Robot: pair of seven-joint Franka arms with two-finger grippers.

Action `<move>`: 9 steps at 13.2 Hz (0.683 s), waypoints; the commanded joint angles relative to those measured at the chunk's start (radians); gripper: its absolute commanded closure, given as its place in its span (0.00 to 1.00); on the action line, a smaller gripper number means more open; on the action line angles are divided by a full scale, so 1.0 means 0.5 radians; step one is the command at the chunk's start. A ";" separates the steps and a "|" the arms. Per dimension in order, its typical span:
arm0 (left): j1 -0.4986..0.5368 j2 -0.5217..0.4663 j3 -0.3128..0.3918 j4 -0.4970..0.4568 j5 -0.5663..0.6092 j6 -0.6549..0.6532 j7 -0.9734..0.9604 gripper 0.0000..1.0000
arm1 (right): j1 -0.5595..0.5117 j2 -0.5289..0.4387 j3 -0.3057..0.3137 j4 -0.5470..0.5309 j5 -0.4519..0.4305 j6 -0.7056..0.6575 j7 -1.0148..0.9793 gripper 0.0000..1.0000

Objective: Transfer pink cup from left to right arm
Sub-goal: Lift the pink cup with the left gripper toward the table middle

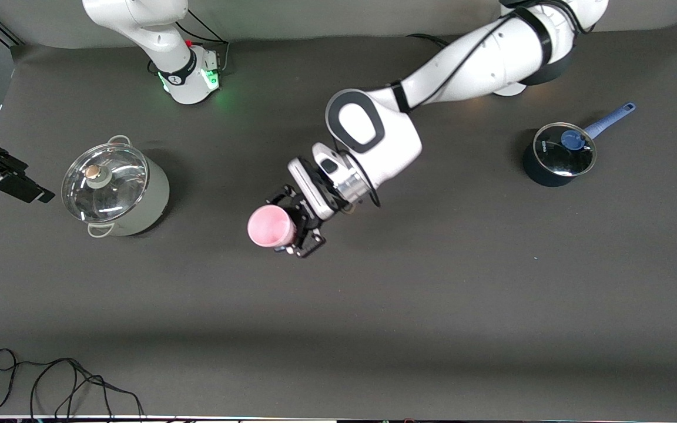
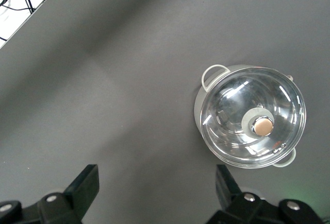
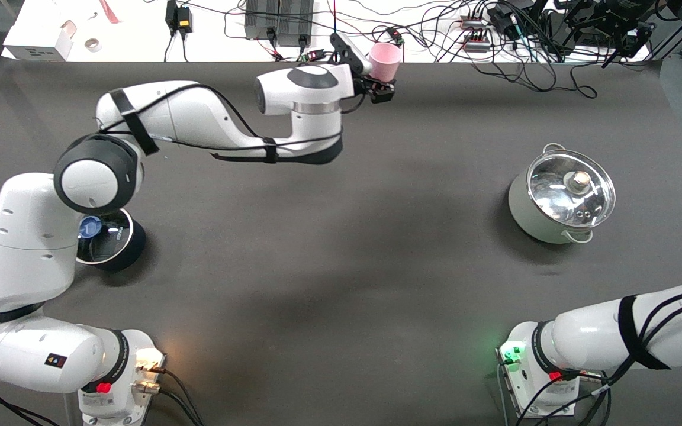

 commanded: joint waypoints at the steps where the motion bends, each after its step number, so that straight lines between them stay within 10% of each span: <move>1: -0.083 -0.022 0.052 0.096 -0.030 0.051 -0.015 1.00 | 0.062 0.086 -0.004 0.123 -0.010 -0.020 0.051 0.00; 9: -0.175 -0.010 0.083 0.191 -0.030 0.054 -0.015 1.00 | 0.320 0.549 0.008 0.863 0.262 -0.333 0.406 0.00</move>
